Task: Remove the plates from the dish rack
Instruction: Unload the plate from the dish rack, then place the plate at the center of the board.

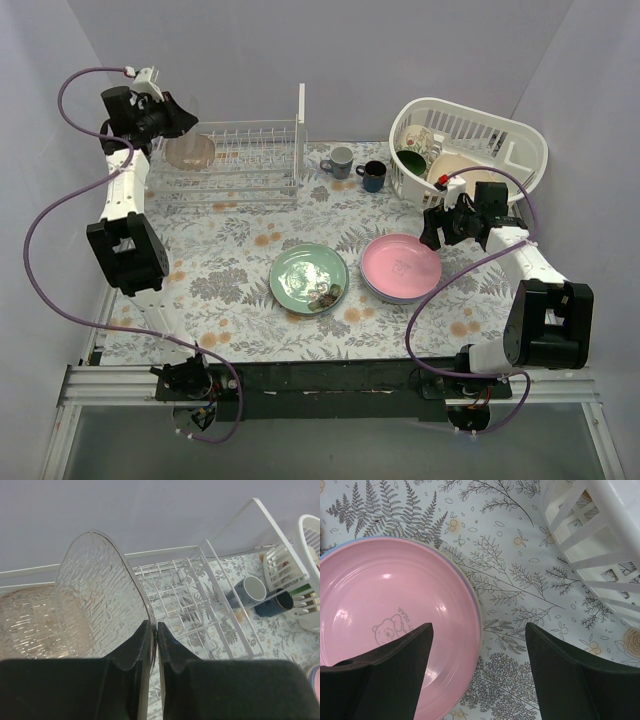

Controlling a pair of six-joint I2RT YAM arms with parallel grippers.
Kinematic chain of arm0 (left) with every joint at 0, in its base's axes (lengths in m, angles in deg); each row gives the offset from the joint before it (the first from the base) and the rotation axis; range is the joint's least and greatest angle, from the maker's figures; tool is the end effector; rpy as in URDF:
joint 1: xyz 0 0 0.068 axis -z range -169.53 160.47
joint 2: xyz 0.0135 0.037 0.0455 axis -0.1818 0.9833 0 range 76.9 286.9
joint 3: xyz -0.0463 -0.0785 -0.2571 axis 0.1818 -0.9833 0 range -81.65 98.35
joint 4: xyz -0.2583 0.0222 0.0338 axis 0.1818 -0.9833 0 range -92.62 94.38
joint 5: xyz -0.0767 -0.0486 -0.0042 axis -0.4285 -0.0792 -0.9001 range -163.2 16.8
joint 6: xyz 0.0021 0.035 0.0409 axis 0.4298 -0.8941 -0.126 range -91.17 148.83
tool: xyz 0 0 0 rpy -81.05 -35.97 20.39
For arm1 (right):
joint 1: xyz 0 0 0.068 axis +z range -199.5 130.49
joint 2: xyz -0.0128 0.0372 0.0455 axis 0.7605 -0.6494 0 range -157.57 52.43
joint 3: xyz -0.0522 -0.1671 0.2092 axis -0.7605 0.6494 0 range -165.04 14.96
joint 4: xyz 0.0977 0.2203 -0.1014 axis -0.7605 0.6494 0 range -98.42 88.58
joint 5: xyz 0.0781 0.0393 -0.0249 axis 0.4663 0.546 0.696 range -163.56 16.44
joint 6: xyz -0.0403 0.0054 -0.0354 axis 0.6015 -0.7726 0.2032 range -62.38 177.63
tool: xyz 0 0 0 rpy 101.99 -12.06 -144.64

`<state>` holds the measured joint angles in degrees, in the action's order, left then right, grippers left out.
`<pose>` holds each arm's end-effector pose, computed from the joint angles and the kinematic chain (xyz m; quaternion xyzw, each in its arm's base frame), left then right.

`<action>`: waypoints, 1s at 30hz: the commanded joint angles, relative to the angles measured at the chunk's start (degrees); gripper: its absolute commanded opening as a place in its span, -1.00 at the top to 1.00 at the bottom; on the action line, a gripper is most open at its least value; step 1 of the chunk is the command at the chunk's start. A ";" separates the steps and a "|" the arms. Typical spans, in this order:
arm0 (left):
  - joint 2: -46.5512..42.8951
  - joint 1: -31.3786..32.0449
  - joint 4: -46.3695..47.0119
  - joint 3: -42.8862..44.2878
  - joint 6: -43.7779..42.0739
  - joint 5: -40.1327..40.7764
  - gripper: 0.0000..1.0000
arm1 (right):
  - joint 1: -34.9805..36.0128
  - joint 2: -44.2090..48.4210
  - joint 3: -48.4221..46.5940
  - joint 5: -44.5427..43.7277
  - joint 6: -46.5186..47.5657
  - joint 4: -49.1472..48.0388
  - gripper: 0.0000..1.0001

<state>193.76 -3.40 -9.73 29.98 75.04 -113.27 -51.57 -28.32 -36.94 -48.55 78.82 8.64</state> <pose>0.4755 0.0940 0.3528 -0.2123 0.7627 -0.4197 0.4440 0.2954 0.0044 0.2321 -0.2305 0.8788 0.1228 0.3993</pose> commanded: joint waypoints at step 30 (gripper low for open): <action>-59.90 39.78 -18.40 -69.00 -34.36 52.90 1.00 | 1.98 0.77 -1.89 0.39 -0.01 0.52 -0.64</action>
<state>137.82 33.17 -25.66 -37.79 37.17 -65.08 -49.84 -28.34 -37.00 -48.37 78.77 9.44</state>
